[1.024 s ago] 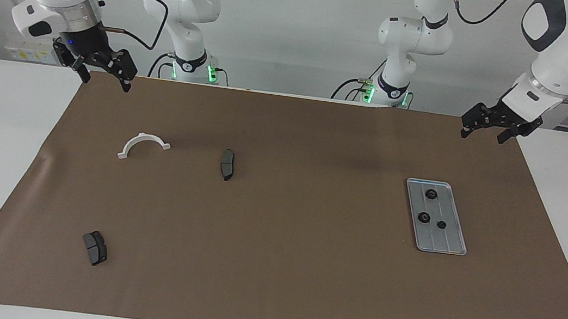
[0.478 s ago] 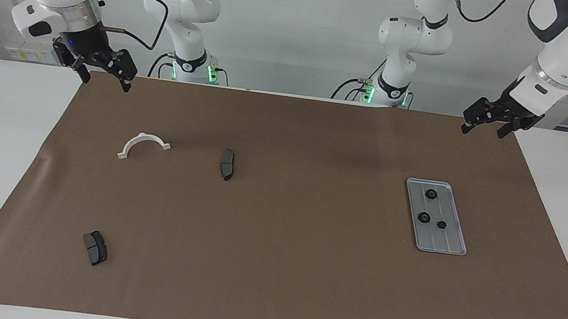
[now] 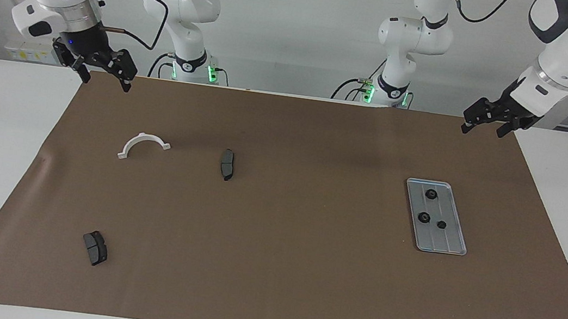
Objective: Pick bearing gear from pile to tray
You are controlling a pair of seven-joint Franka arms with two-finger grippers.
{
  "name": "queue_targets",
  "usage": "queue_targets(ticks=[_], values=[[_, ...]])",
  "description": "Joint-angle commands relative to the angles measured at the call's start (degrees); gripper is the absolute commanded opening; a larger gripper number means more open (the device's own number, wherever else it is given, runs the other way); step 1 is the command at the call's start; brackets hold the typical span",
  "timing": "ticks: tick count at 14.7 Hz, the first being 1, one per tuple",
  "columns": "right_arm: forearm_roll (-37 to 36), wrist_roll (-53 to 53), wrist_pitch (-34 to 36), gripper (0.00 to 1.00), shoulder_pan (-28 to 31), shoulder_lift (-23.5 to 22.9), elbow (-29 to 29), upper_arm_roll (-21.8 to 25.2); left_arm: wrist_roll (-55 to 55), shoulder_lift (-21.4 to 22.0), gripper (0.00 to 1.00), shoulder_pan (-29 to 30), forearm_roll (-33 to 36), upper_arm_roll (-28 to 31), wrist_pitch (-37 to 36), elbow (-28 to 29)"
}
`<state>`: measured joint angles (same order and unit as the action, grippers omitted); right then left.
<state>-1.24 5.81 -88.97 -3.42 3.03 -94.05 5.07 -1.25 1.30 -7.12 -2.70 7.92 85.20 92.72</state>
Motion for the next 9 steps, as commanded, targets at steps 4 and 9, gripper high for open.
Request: queue_targets(ticks=[4, 9], values=[[0.6, -1.3, -0.2, 1.0, 0.2, 0.7, -0.5, 0.0, -0.9, 0.7, 1.0, -0.3, 2.5, -0.3, 1.6, 1.4], [0.6, -1.3, -0.2, 1.0, 0.2, 0.7, -0.5, 0.0, -0.9, 1.2, 1.0, -0.3, 2.5, -0.3, 2.2, 2.5]])
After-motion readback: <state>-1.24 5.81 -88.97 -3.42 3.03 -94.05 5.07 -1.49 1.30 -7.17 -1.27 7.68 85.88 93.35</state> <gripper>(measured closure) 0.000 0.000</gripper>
